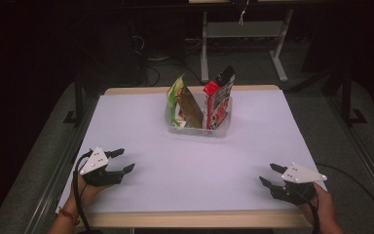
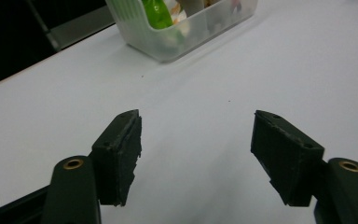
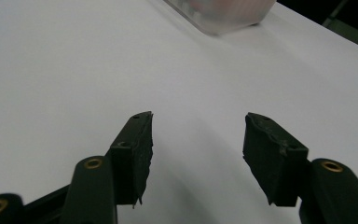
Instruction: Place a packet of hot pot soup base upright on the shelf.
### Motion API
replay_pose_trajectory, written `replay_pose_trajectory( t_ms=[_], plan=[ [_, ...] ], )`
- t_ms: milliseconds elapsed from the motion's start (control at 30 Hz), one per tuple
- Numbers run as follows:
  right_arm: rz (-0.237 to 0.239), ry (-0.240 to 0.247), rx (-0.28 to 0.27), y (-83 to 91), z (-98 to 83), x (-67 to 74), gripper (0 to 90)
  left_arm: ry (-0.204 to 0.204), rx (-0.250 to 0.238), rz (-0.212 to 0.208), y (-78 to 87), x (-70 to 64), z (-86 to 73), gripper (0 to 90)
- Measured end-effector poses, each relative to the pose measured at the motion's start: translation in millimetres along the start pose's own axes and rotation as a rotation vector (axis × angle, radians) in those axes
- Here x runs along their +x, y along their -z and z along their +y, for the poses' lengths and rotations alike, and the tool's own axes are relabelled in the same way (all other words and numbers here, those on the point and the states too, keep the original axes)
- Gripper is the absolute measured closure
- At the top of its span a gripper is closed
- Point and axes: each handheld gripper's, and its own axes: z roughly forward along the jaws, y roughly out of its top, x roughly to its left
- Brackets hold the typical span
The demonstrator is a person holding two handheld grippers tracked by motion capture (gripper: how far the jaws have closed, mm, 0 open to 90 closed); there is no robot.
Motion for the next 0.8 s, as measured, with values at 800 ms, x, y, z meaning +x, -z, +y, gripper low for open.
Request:
replay_pose_trajectory(
  t_ms=[800],
  plan=[
    [-0.012,-0.088,-0.063,3.5,-15.8,-16.2,29.0,0.132,-0.051,0.021,12.9,1.8,-20.0,13.6]
  ],
)
